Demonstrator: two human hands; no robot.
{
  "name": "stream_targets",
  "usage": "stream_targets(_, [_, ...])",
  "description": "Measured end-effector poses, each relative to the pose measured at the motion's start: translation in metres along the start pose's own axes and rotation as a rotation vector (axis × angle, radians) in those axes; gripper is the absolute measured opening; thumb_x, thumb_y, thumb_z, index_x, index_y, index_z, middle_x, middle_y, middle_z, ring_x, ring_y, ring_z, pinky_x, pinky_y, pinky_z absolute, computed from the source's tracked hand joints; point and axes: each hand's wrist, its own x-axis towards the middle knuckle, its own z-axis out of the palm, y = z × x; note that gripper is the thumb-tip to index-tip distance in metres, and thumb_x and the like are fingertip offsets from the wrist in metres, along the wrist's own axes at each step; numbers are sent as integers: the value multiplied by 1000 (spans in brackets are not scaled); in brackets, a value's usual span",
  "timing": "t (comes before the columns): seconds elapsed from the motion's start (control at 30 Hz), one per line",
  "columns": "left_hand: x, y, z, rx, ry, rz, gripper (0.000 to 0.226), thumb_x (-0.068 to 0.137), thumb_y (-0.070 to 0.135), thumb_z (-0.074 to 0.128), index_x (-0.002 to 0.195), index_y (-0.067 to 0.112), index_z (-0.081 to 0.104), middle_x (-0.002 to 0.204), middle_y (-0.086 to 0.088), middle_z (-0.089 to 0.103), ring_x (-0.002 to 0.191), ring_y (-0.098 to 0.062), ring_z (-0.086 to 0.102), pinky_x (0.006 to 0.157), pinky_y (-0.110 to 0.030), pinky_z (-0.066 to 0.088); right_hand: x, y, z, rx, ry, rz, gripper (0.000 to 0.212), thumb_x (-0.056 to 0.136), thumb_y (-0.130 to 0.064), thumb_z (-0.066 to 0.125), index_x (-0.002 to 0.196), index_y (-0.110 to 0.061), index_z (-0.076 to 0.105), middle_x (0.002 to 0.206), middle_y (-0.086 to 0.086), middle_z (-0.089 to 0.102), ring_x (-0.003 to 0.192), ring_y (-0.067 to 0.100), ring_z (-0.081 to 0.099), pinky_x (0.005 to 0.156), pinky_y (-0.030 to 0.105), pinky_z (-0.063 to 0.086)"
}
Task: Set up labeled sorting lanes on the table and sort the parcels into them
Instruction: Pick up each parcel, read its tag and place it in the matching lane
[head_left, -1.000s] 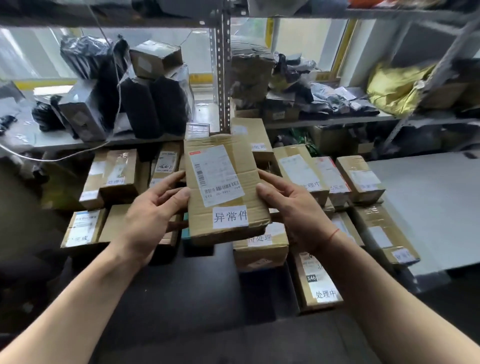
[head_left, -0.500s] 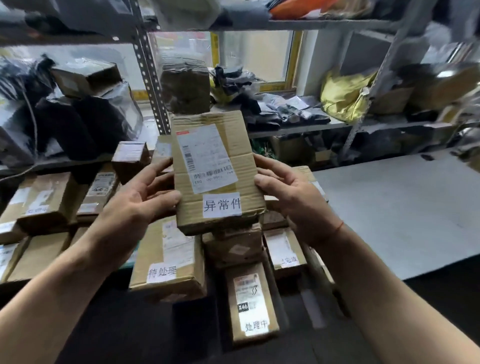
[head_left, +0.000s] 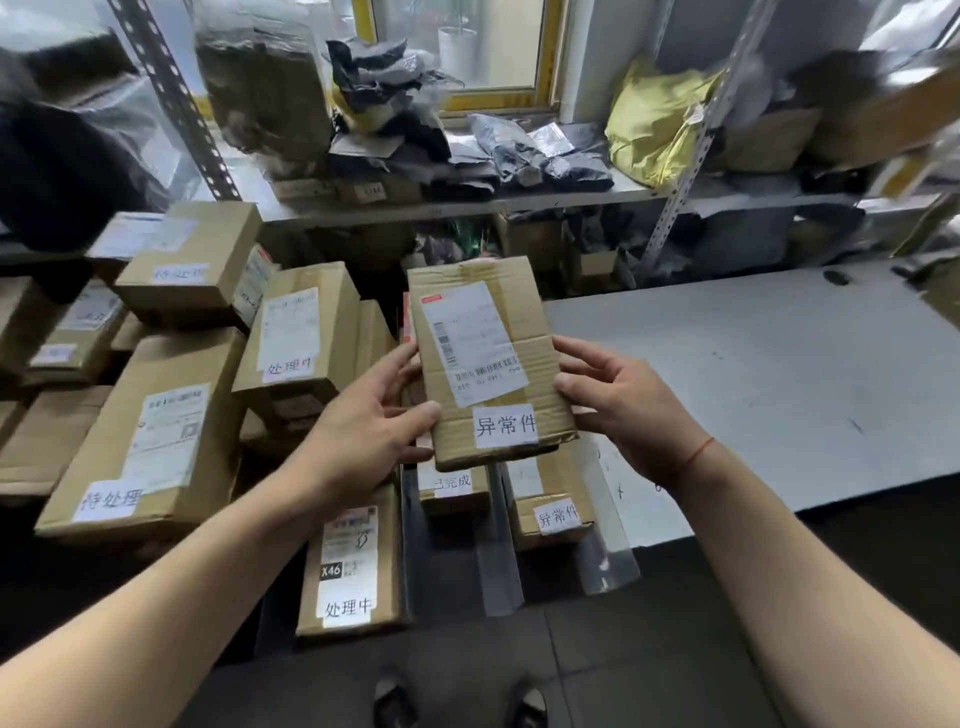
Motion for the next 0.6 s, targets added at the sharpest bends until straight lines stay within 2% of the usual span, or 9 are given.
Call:
stream_targets(0.07, [8,-16,18,0,-35,-38,67,103,4,63,150,47,44,145,13,62,114,-9,73,89,-47,64,1,22,-15,7,18,57,44,106,-2,55,147,-19,58,125,2,76,114,25,74,86,41,63])
stream_targets(0.17, [19,-45,41,3,-66,-116,67,103,6,64,156,40,44,146,10,62,118,-8,71,87,-44,65,-1,56,-34,24,56,148,44,105,2,54,145,-14,59,123,6,77,111,26,75,83,38,64])
stream_targets(0.27, [27,-74,60,48,-91,-136,64,102,7,67,154,38,46,149,10,59,115,9,66,82,-27,63,-2,84,-47,27,65,219,44,104,4,55,143,-13,60,119,6,78,110,25,76,81,35,63])
stream_targets(0.3, [29,-81,65,64,-99,-147,63,102,8,68,153,38,46,151,11,57,116,9,65,81,-25,63,-2,91,-51,28,66,237,43,103,5,55,143,-13,60,119,5,79,110,24,76,80,34,63])
stream_targets(0.43, [42,-109,77,53,-128,-229,74,100,11,70,162,34,36,162,5,47,137,-20,59,87,-45,65,0,110,-61,5,68,284,43,103,4,57,141,-14,62,118,3,79,110,22,75,84,35,64])
stream_targets(0.6, [52,-127,87,6,-127,-290,80,97,10,73,163,32,34,164,2,42,142,-20,53,91,-50,64,3,128,-69,-39,93,309,42,104,1,58,142,-16,62,119,2,79,111,20,75,95,46,62])
